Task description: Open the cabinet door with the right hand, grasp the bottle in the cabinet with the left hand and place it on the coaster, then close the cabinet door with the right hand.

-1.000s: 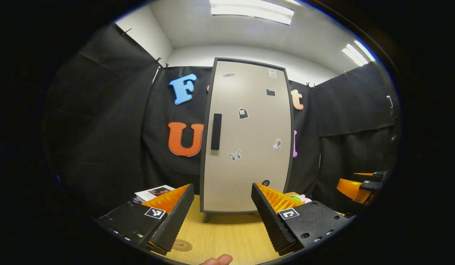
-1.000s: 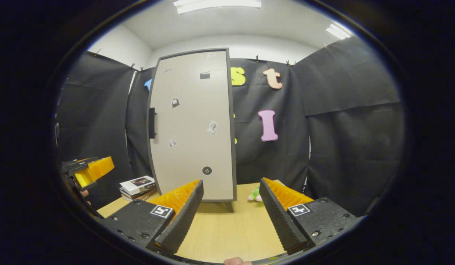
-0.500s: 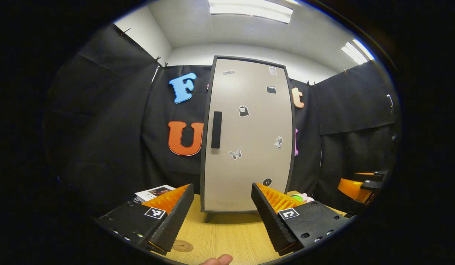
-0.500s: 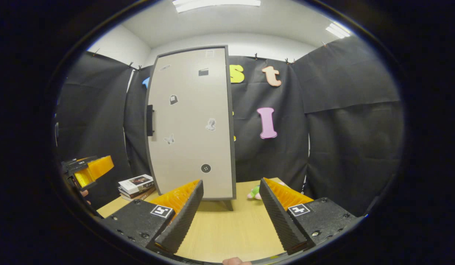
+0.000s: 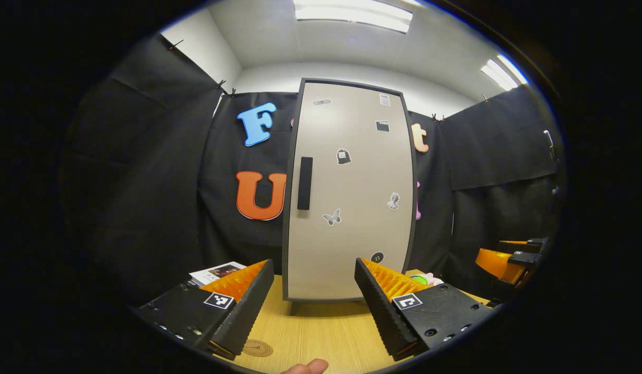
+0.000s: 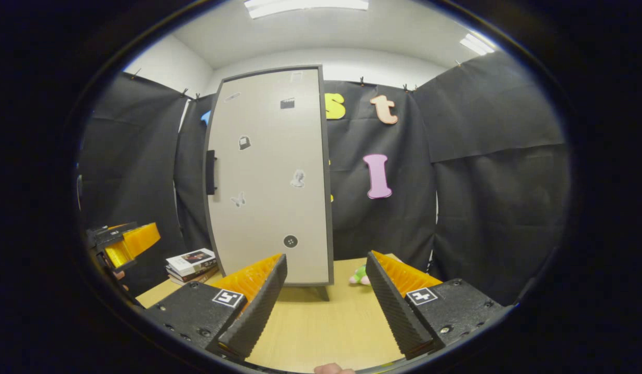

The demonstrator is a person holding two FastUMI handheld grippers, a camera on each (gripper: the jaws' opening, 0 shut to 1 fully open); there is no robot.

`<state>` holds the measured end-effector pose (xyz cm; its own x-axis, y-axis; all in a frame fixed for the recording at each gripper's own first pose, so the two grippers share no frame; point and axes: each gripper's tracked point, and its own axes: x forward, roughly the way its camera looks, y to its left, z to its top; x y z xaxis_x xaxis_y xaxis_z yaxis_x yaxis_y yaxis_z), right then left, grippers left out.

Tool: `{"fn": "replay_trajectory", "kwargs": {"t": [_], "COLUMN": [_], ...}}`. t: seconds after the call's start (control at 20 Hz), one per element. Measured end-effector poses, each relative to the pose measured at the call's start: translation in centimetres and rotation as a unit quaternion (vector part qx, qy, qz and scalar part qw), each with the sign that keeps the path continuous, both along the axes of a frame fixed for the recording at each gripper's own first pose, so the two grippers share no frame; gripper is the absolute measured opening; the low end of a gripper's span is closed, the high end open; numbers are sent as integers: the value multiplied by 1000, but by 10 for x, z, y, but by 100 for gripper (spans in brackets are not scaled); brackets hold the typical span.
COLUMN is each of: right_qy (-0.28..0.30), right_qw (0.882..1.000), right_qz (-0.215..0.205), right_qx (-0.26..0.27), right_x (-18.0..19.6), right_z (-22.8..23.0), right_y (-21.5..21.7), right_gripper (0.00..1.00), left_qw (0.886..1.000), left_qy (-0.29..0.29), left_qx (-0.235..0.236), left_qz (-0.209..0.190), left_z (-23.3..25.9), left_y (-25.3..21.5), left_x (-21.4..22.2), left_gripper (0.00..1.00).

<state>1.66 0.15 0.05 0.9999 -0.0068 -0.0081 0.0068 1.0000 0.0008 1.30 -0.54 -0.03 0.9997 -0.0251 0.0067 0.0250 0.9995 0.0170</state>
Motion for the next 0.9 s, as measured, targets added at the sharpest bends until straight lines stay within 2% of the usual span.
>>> {"fn": "replay_trajectory", "kwargs": {"t": [0.1,0.15,0.2,0.25,0.3,0.55,0.6,0.85,0.9], "right_qy": [-5,-8,-6,-4,-4,-18,-20,-20,-20], "right_qw": [1000,1000,999,999,998,989,986,977,977], "right_qz": [10,20,29,40,54,146,161,211,214], "right_qx": [-4,-7,-13,-18,-21,-32,-30,-2,-1], "right_x": [6,13,20,29,38,95,107,173,187], "right_z": [7,13,17,21,28,68,75,106,110], "right_y": [8,15,23,32,43,128,146,236,251], "right_gripper": [94,99,94,99,94,95,99,99,95], "left_qw": [1000,1000,1000,1000,1000,1000,1000,999,999], "left_qy": [1,2,3,4,5,14,16,22,24], "left_qx": [2,3,3,5,7,8,9,23,22], "left_qz": [1,1,1,2,5,12,14,22,24], "left_z": [0,-1,-1,-2,-4,-10,-10,-16,-18], "left_y": [1,2,3,5,7,17,19,33,38], "left_x": [0,-1,-2,-4,-4,-16,-20,-32,-35], "left_gripper": [95,95,95,95,95,95,95,95,95]}}
